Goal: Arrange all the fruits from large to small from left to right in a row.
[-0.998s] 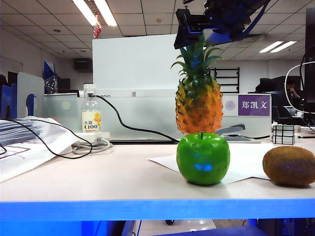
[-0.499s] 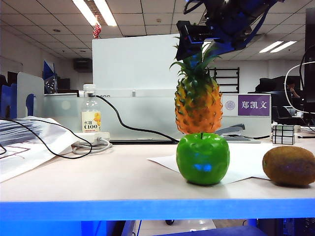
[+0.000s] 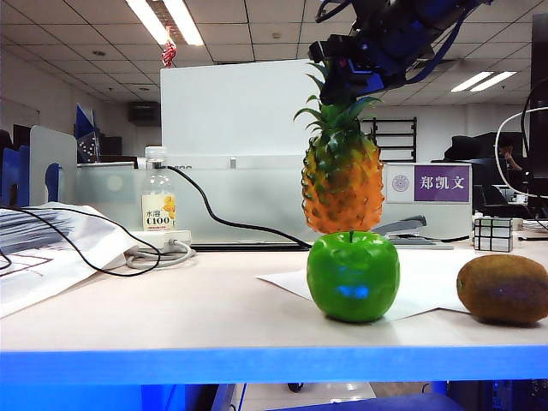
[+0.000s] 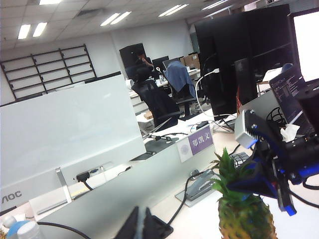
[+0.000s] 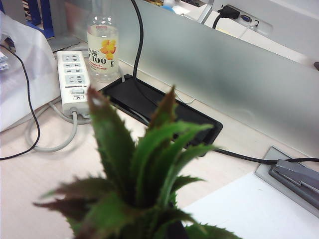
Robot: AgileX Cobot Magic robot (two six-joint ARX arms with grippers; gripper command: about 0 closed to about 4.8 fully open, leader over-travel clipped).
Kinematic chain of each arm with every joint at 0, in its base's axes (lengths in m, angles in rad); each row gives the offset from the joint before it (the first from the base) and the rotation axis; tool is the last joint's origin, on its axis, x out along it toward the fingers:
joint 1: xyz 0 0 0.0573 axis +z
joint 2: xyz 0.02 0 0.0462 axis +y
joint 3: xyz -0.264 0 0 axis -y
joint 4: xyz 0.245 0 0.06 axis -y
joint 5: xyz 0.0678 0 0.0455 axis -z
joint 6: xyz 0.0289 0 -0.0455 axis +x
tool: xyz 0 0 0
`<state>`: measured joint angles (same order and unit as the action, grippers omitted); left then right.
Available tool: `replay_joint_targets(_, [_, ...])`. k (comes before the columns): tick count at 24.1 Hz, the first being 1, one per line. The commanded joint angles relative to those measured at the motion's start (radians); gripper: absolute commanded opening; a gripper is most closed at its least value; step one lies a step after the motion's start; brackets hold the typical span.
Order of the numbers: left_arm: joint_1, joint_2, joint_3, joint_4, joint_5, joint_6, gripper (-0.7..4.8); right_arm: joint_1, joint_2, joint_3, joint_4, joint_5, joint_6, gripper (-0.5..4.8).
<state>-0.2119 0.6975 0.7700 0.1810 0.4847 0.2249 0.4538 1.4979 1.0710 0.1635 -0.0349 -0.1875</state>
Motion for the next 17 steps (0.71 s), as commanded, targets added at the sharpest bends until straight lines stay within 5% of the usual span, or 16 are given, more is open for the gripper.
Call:
replay_joint_targets(1, [0.001,-0.001,0.003,-0.001,-0.002,0.004,-0.06,0.000,-0.002,0.003,0.046,0.005,0.008,-0.05])
replay_joint_targets(5, [0.001,-0.001,0.003,-0.036,-0.003,0.022,-0.06,0.000,-0.004,0.005,0.124,-0.087,0.065,-0.05])
replay_joint_targets(12, [0.001,-0.001,0.003,-0.078,-0.043,0.037,-0.06,0.024,-0.008,0.006,0.204,-0.401,0.223,-0.05])
replay_joint_targets(17, [0.001,-0.002,0.003,-0.076,-0.043,0.037,-0.06,0.093,-0.008,0.006,0.145,-0.504,0.203,-0.05])
